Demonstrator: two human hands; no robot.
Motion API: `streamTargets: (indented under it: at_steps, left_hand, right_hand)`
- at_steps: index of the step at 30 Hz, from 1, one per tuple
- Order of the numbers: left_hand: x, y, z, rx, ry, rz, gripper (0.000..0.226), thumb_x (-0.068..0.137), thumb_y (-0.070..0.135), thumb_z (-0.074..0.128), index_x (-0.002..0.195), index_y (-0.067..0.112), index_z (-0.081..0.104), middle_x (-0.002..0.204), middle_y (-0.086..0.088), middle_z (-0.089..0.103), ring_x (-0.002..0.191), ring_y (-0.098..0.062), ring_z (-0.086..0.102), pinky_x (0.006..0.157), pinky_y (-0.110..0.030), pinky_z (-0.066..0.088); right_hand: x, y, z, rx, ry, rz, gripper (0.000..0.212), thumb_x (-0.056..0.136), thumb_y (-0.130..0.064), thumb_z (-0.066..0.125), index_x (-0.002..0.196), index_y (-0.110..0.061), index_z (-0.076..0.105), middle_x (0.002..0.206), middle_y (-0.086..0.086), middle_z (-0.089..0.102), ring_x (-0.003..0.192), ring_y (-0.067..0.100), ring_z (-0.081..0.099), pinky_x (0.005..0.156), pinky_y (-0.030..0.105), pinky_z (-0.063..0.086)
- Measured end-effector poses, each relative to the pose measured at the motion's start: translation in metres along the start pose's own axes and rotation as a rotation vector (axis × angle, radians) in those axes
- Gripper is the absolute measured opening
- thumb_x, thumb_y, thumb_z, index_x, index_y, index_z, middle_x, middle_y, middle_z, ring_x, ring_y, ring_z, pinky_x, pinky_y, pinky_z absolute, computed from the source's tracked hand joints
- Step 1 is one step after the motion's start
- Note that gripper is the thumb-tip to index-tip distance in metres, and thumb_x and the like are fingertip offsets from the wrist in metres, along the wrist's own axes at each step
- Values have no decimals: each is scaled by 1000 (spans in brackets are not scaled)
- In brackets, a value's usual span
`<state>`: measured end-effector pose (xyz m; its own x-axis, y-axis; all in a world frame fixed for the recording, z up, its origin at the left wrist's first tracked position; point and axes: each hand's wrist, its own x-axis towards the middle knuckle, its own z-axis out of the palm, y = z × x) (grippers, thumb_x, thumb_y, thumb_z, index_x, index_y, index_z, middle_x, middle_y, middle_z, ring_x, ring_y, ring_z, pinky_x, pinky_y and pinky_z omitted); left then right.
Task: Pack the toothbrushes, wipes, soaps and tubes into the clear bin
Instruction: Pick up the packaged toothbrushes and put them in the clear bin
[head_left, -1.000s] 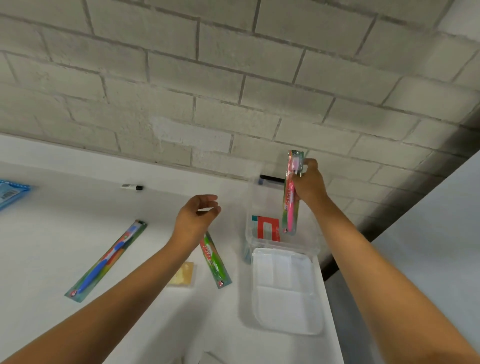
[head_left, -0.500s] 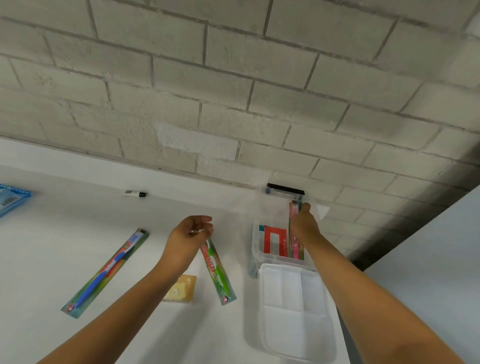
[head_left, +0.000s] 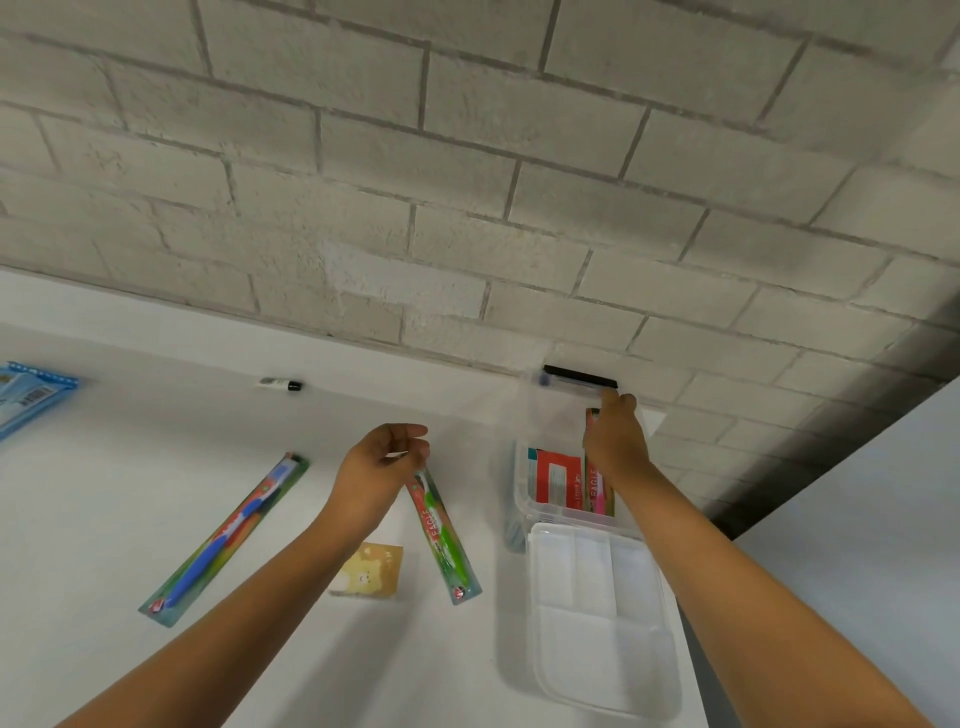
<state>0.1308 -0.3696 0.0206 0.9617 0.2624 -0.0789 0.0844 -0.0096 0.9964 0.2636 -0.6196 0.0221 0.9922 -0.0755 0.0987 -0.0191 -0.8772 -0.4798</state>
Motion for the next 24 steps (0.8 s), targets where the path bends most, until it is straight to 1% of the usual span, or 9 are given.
streamTargets:
  at_steps: [2,6,9,12,14,17,19,21,24]
  left_hand:
    - [0,1,-6,-12,7,7,27,86,4,57,87,30,61,93,1,67,96,-25,65,78,-29,53]
    - [-3,4,-23,-14,43,4,27,87,3,56,86,30,60,89,6,66,94,-25,64,79,-28,52]
    - [-8,4,-35,-29,70,1,25,87,3,56,89,27,61,89,5,65,92,-23,64,77,-26,51]
    - [-15,2,-49,-34,99,-14,16,88,7,58,98,20,61,91,-1,65,89,-22,64,76,-25,51]
    - [-20,0,-58,-42,115,-27,16,87,9,59,101,18,61,90,0,64,86,-21,63,76,-26,50]
    - [-27,-5,-75,-41,147,-58,19,88,5,57,104,13,62,87,2,64,83,-20,61,75,-24,49]
    - [-31,-12,-89,-9,166,-82,21,87,3,56,105,12,62,86,3,64,84,-19,61,75,-23,49]
    - [-34,-21,-102,32,193,-99,20,86,7,59,104,13,64,87,3,64,85,-18,61,74,-23,48]
    - [-36,-33,-117,152,259,-124,17,86,16,61,102,16,64,94,1,64,82,-13,59,63,-17,44]
  right_hand:
    - [-5,-14,-8,26,34,-50,48,89,-1,51,134,-9,36,138,16,37,101,33,60,84,31,52]
    - [-21,-50,-16,75,65,-157,48,89,-11,57,133,-10,39,137,14,42,109,32,58,88,29,47]
    - [-38,-77,-14,113,46,-216,47,91,-14,55,135,-12,38,137,12,43,110,29,57,81,24,39]
    - [-53,-100,-5,177,-17,-232,49,92,-15,53,137,-14,35,139,12,43,112,28,56,85,25,41]
    - [-62,-113,3,203,-68,-217,49,92,-17,52,138,-17,34,139,10,45,114,27,56,87,26,42]
    - [-79,-132,21,209,-146,-217,49,93,-18,51,138,-17,33,136,11,48,115,27,55,86,26,42]
    - [-92,-141,37,192,-194,-221,49,92,-18,52,137,-16,34,134,12,50,113,27,56,86,27,43]
    - [-102,-146,57,170,-248,-216,49,91,-18,52,137,-13,34,131,13,52,112,28,57,86,28,43]
    - [-113,-143,84,94,-297,-213,42,91,-15,51,131,-4,41,125,16,54,111,30,56,84,26,42]
